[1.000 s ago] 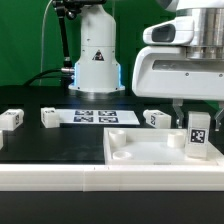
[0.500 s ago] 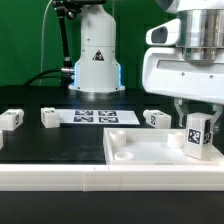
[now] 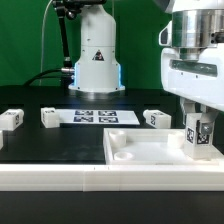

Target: Assemble one leg

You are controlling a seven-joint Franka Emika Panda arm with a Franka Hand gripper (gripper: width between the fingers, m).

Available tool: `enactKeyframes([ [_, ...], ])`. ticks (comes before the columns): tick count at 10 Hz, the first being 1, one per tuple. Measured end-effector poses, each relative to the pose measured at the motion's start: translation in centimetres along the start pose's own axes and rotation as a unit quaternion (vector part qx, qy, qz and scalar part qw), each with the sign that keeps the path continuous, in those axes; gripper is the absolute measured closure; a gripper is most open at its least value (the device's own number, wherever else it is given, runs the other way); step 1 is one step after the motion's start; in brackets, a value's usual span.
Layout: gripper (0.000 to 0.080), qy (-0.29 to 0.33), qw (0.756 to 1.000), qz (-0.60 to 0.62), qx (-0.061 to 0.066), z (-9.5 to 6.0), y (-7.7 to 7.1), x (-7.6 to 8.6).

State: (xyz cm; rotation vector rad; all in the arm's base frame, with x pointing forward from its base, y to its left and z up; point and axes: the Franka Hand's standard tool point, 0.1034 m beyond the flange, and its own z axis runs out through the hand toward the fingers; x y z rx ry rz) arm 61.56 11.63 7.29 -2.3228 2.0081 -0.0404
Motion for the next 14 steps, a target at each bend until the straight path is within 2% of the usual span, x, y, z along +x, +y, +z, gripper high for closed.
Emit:
enactKeyframes([
  [2, 0.0509, -0.004, 0.996, 0.092, 0.001, 0.07, -0.01, -0.15],
  [3, 0.0311, -0.004, 0.997, 0.074, 0.001, 0.07, -0.01, -0.18],
  [4, 0.0311, -0.005, 0.999, 0.053, 0.002, 0.06, -0.04, -0.1],
  [5, 0.0186, -0.007, 1.0, 0.031, 0.003, -0.04, -0.17, 0.26],
  [6, 0.0161, -0.006, 1.0, 0.007, 0.005, -0.05, -0.22, 0.3],
  [8, 0.0152, -0.004, 0.993, -0.118, 0.005, -0.01, -0.19, 0.23],
  [10, 0.0151, -0.005, 0.975, -0.221, -0.004, 0.0, -0.14, -0.24],
  [14, 0.0151, -0.004, 0.907, -0.421, -0.01, 0.47, -0.4, -0.08],
])
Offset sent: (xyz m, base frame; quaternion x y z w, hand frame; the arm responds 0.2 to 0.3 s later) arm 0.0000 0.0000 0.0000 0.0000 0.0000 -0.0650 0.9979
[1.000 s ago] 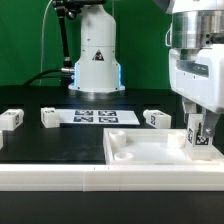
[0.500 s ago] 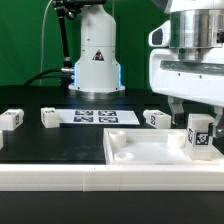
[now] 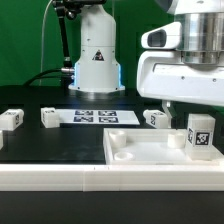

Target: Assemble one leg

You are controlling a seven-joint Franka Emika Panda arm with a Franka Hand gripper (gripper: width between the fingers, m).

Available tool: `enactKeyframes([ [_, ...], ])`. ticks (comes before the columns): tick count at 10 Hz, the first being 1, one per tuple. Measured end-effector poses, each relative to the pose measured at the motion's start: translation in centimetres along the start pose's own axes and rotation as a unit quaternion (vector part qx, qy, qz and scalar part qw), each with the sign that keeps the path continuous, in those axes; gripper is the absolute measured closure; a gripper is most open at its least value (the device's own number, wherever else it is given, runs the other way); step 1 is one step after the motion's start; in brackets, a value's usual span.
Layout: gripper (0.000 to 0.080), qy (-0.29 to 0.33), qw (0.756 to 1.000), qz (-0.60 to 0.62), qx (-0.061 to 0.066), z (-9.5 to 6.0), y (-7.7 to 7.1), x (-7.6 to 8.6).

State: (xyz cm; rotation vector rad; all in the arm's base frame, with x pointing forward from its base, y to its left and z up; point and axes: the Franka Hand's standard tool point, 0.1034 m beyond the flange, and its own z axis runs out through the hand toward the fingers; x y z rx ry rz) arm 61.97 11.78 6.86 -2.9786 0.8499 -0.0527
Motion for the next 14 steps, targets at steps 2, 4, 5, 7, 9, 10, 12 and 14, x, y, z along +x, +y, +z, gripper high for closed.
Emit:
enactKeyframes([
  [2, 0.0151, 0.002, 0.998, -0.056, -0.004, -0.02, -0.06, -0.04],
  [4, 0.0151, 0.008, 0.992, -0.122, -0.012, -0.25, -0.23, -0.07],
  [5, 0.0151, 0.009, 0.99, -0.138, -0.014, -0.25, -0.12, 0.03],
  [7, 0.0151, 0.011, 0.98, -0.199, -0.016, -0.25, 0.19, 0.36],
  [9, 0.0267, 0.011, 0.98, -0.198, -0.016, -0.21, 0.21, 0.37],
  [10, 0.0401, 0.011, 0.98, -0.196, -0.016, -0.2, 0.22, 0.37],
  [12, 0.0509, 0.011, 0.982, -0.186, -0.016, -0.18, 0.25, 0.39],
  [14, 0.0509, 0.011, 0.992, -0.127, -0.014, -0.14, 0.25, 0.37],
])
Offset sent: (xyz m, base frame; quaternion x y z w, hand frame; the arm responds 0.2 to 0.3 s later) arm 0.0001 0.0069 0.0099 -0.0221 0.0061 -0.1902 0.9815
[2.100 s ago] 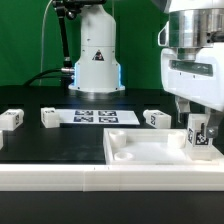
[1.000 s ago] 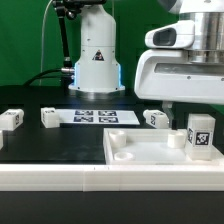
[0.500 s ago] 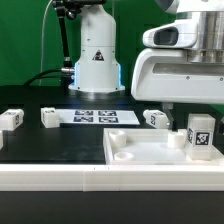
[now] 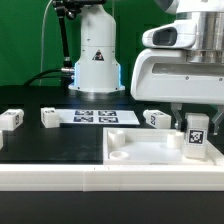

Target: Assemble one leg

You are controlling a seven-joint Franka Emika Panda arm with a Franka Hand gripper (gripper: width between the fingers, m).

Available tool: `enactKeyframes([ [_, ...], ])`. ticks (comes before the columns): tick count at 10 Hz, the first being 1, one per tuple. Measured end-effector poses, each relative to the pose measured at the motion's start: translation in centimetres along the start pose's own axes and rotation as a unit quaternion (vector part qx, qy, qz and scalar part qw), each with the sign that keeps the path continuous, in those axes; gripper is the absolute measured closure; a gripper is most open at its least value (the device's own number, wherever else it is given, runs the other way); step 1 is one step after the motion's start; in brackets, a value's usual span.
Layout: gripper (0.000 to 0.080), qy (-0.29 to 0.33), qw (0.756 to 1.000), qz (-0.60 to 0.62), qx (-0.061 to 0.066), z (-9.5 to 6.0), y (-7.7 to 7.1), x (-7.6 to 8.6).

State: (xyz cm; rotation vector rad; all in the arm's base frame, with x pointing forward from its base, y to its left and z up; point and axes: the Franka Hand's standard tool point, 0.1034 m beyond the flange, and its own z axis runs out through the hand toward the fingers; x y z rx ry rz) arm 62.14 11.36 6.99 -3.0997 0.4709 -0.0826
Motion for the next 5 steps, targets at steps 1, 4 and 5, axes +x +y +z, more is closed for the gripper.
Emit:
enactKeyframes([
  [1, 0.0509, 0.0, 0.999, 0.042, 0.002, 0.04, 0.15, 0.1],
  [4, 0.0508, 0.016, 0.977, 0.213, 0.018, 0.14, 0.02, 0.24],
  [5, 0.0508, 0.021, 0.955, 0.294, 0.034, 0.19, 0.24, 0.28],
])
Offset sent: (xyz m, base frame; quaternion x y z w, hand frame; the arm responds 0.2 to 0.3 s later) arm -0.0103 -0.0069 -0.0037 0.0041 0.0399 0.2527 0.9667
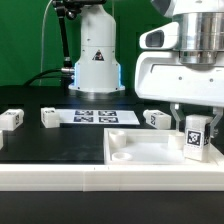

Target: Assemble one leg

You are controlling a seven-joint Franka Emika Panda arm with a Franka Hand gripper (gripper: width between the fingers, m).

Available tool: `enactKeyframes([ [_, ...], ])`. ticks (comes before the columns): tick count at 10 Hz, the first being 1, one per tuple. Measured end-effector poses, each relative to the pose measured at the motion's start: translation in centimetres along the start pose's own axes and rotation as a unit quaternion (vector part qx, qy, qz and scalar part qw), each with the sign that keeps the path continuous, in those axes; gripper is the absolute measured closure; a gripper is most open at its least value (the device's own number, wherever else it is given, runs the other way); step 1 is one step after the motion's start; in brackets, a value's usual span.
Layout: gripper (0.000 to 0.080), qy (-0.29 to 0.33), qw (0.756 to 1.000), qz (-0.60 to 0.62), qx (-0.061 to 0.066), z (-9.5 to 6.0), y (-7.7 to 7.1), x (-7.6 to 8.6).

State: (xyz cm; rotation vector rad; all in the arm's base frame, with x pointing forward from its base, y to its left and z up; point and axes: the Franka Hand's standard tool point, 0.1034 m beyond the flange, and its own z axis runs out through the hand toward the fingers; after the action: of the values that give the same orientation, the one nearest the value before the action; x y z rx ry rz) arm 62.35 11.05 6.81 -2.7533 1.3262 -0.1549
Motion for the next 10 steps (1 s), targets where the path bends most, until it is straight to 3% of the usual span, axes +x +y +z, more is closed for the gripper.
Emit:
enactKeyframes([
  [2, 0.0508, -0.014, 0.983, 0.182, 0.013, -0.04, 0.51, -0.32],
  [6, 0.0508, -0.023, 0.939, 0.342, 0.023, 0.08, 0.44, -0.19],
  [8, 0.0508, -0.027, 0.918, 0.396, 0.02, 0.08, 0.42, -0.27],
  [9, 0.0508, -0.031, 0.916, 0.399, 0.011, 0.05, 0.49, -0.36],
  [10, 0.0432, -0.04, 0.906, 0.421, -0.002, -0.08, 0.48, -0.43],
])
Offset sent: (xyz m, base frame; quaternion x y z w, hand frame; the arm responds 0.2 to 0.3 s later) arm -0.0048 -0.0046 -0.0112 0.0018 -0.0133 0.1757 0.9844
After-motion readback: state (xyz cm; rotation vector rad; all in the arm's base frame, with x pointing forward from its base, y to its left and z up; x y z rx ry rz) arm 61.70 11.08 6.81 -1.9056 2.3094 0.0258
